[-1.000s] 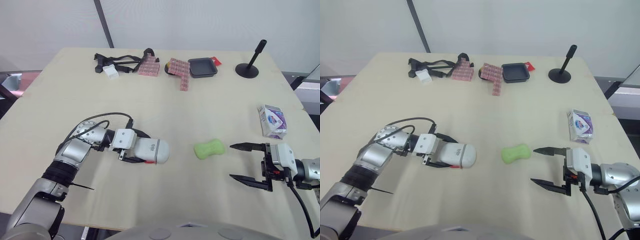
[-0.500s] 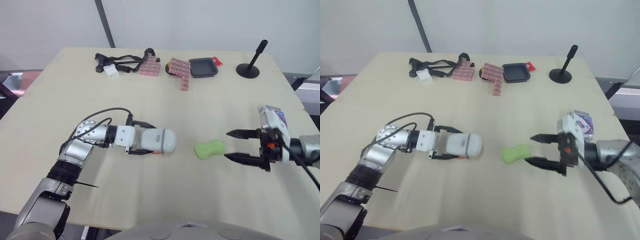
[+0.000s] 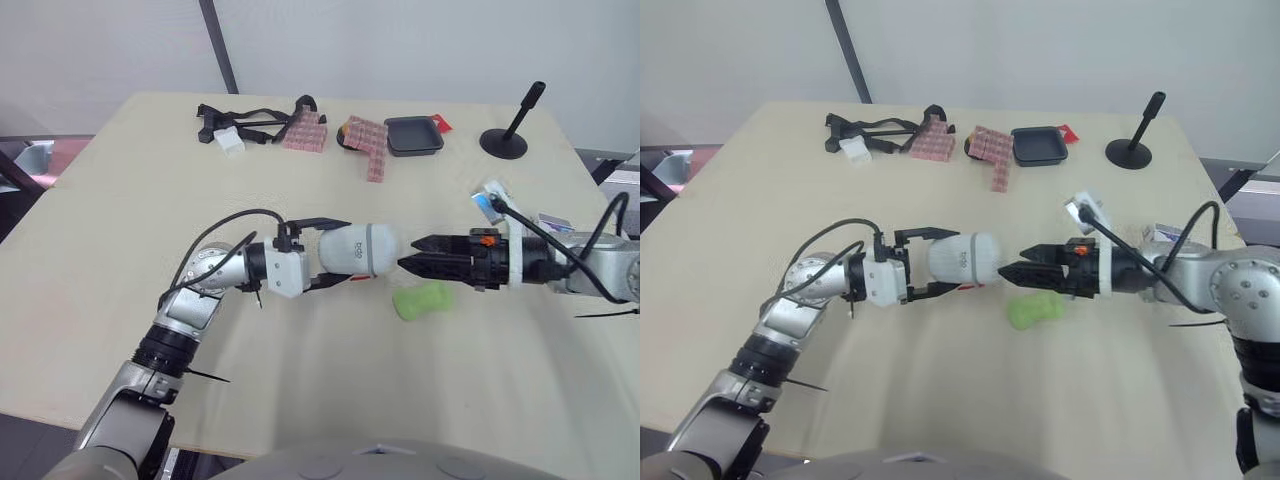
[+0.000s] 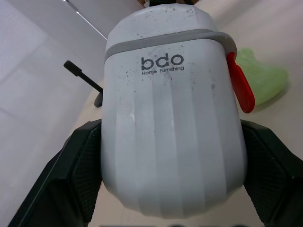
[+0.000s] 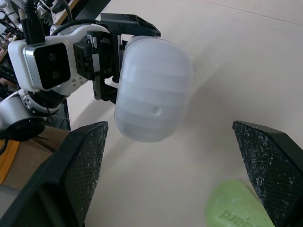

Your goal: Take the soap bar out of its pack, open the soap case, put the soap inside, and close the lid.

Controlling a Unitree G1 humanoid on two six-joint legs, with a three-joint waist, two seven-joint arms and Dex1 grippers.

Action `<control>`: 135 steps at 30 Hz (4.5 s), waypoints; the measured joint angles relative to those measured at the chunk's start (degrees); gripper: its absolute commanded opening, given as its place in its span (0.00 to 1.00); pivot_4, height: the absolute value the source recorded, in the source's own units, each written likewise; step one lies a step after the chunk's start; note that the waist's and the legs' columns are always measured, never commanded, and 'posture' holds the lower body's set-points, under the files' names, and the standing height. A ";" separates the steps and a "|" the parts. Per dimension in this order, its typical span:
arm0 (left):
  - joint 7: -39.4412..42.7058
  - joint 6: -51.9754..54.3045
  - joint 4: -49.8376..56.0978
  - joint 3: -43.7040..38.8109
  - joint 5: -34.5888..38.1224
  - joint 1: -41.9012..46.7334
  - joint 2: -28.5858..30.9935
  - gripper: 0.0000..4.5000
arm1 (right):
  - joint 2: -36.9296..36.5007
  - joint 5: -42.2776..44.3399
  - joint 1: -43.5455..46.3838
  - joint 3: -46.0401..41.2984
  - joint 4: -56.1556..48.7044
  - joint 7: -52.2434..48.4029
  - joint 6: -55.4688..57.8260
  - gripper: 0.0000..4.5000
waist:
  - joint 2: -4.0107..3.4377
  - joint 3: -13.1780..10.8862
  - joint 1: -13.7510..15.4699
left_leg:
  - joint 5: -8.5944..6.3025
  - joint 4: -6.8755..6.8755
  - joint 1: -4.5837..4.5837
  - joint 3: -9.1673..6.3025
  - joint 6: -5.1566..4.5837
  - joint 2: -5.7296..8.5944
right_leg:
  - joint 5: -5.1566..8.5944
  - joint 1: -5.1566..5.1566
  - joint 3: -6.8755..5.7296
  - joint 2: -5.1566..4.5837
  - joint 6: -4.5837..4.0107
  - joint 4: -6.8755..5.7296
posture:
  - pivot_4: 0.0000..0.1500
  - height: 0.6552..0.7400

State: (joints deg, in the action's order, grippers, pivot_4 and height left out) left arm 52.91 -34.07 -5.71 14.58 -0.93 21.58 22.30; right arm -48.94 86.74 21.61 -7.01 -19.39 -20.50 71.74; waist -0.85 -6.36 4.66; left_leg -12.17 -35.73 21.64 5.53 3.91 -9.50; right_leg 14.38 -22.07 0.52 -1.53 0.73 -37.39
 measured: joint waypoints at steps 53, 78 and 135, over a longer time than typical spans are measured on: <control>-1.57 5.98 4.55 2.50 0.72 -2.11 1.11 0.77 | 2.29 12.96 3.38 6.81 4.64 14.14 -0.95 0.65 | 0.00 0.00 0.15 | -0.03 -0.01 0.38 0.00 0.19 0.02 | -0.03 0.02 0.02 0.06 0.06 0.02 | 1.00 1.00; -2.04 6.17 4.35 2.60 0.17 -2.13 1.30 0.77 | 3.07 12.72 2.16 6.55 6.89 10.50 -1.70 0.45 | 0.00 0.00 0.16 | -0.04 -0.02 0.41 -0.01 0.19 0.02 | -0.03 0.02 0.02 0.06 0.06 0.03 | 1.00 1.00; -1.17 8.77 4.52 2.80 2.57 -2.06 2.70 0.77 | -24.63 -51.58 0.90 18.87 12.59 -33.36 -21.63 0.45 | 0.02 -0.02 -0.15 | -0.05 -0.09 0.46 -0.03 0.16 -0.02 | -0.03 0.01 0.01 0.06 0.05 0.04 | 1.00 1.00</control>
State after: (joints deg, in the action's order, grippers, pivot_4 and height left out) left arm 51.73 -25.30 -1.19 17.38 1.64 19.52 25.00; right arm -73.57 35.17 22.51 11.86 -6.81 -53.87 50.11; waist -0.84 -6.38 4.51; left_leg -12.21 -35.81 22.10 5.49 4.07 -9.52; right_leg 14.35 -22.06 0.53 -1.47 0.78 -37.35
